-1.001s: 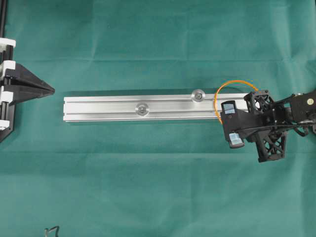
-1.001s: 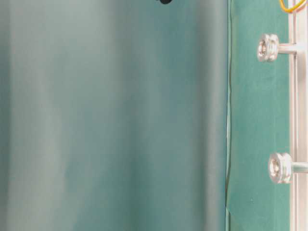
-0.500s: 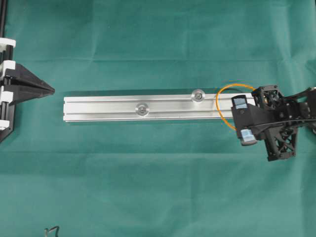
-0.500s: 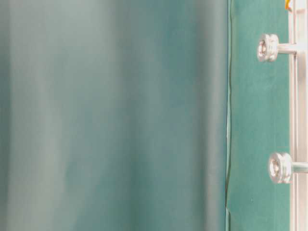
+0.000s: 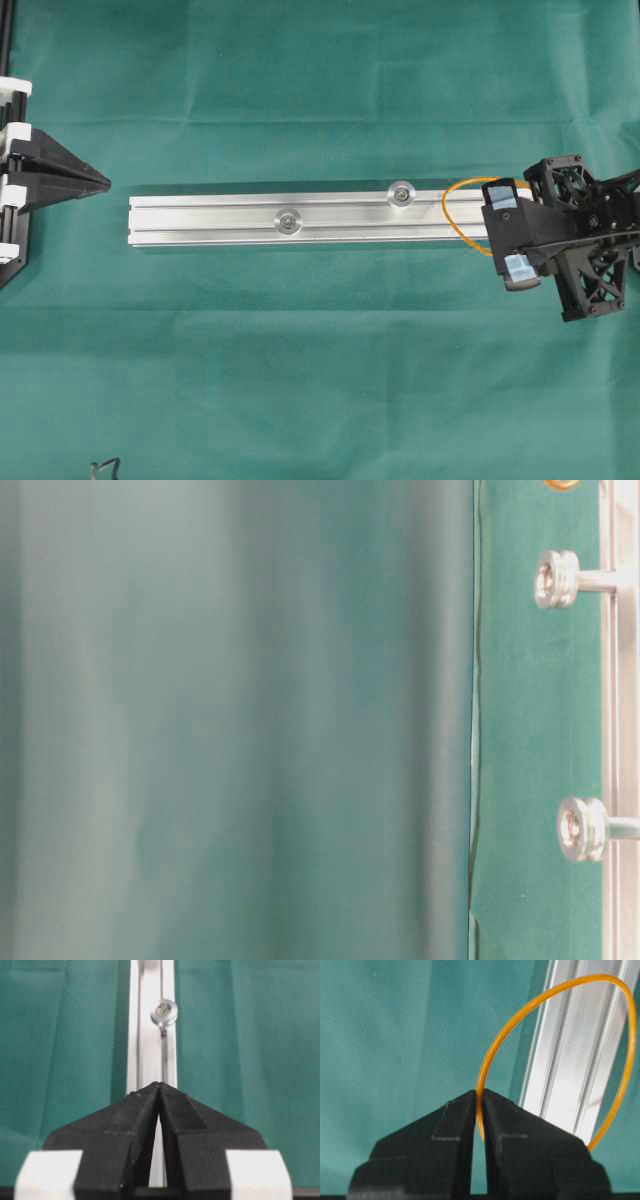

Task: Hook the rubber onto the shaft.
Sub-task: 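Lift the pinched band with the right gripper and carry it leftward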

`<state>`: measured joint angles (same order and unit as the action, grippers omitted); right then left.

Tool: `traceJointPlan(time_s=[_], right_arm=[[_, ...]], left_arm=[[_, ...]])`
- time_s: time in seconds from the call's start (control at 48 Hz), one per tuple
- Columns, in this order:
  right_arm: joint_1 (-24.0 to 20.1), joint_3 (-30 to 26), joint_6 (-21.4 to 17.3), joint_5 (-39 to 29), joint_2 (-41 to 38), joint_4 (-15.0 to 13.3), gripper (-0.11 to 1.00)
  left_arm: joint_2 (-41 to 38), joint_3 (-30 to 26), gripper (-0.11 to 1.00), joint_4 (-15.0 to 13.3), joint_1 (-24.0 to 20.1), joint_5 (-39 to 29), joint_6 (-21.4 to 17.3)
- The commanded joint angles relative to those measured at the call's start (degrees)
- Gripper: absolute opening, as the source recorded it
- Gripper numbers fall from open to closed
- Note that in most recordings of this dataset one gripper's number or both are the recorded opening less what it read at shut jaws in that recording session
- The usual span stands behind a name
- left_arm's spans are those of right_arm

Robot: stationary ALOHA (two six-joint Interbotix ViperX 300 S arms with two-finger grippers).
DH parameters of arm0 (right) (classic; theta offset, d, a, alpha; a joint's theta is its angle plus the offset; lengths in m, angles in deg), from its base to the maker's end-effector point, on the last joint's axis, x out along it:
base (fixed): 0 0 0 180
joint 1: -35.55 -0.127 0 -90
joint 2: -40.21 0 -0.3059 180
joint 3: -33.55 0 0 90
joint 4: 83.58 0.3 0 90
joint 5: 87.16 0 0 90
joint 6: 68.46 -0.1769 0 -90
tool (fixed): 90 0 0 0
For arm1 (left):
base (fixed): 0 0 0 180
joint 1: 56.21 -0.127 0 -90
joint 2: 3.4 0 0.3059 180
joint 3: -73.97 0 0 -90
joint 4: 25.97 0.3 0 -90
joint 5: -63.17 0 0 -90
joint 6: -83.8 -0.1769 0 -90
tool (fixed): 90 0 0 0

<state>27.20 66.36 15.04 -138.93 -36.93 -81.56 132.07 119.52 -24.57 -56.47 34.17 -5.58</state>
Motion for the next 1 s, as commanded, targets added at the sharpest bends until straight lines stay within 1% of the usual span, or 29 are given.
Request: traceJointPlan(time_s=[0.0,0.188,0.334,0.98], right_arm=[[0.3,-3.1,-0.2,-2.1,0.8,-0.3,0.07],[0.3,-6.2,-0.2,-6.2,0.8,-1.1,0.07],[0.3,-7.8,-0.2,-7.7,0.8,-1.7,0.07],[0.4,-7.9,-0.3,-7.9,0.8,-2.4,0.07]], left_arm=[[-0.4,-1.8,0.02,0.2,-0.1,0.3,0.0],[-0.4,-1.8,0.02,0.2,0.0,0.3,0.0],[-0.4,-1.8,0.02,0.1,0.0,0.4,0.0],[-0.4,-1.8,0.02,0.2,-0.1,0.3,0.0]])
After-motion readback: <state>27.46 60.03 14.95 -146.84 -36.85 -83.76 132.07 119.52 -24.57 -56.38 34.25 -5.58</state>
